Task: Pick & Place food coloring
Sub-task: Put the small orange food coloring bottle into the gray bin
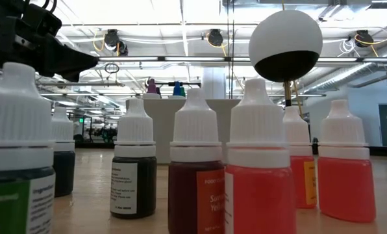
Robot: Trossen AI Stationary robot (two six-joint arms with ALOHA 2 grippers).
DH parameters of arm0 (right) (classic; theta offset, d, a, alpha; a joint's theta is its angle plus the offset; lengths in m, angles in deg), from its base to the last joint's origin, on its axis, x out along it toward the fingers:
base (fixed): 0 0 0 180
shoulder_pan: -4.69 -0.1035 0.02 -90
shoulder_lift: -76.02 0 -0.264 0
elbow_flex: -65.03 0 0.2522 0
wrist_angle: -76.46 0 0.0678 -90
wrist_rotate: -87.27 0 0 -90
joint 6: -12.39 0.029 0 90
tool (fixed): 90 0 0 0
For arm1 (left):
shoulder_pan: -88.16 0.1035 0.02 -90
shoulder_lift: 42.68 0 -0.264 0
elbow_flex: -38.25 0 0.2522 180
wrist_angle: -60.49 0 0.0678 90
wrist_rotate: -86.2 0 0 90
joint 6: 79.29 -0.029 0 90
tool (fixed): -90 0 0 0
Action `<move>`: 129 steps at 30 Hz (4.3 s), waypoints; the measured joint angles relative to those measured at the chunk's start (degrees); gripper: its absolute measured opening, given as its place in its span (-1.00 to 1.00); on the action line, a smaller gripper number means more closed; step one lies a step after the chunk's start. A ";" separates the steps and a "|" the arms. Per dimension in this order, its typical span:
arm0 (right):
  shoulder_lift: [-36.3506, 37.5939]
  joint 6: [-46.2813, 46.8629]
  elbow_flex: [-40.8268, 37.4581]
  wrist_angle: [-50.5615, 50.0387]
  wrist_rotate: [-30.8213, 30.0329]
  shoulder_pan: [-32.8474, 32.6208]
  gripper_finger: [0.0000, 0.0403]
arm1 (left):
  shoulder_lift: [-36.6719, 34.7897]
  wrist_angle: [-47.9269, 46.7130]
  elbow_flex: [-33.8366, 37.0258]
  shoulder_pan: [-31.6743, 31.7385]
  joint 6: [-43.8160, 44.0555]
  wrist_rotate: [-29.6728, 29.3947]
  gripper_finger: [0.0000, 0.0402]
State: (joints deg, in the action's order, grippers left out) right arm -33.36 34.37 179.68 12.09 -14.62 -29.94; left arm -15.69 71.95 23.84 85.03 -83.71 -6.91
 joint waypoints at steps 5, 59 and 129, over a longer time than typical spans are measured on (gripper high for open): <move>-3.48 -1.38 2.66 -0.35 7.47 3.97 -1.00 | 0.00 0.65 0.00 -0.01 -0.49 -0.02 -0.76; -4.88 19.40 -10.80 16.17 12.17 0.28 -0.22 | 0.00 0.61 0.00 0.00 -2.37 -0.48 -0.76; -8.44 19.37 -13.15 21.01 12.37 0.37 -0.72 | 0.01 -0.13 -0.04 0.00 -2.38 -2.01 -0.76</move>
State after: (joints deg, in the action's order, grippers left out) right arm -41.80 53.74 166.53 33.10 -2.26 -29.57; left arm -15.69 71.81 23.80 85.03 -86.09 -8.93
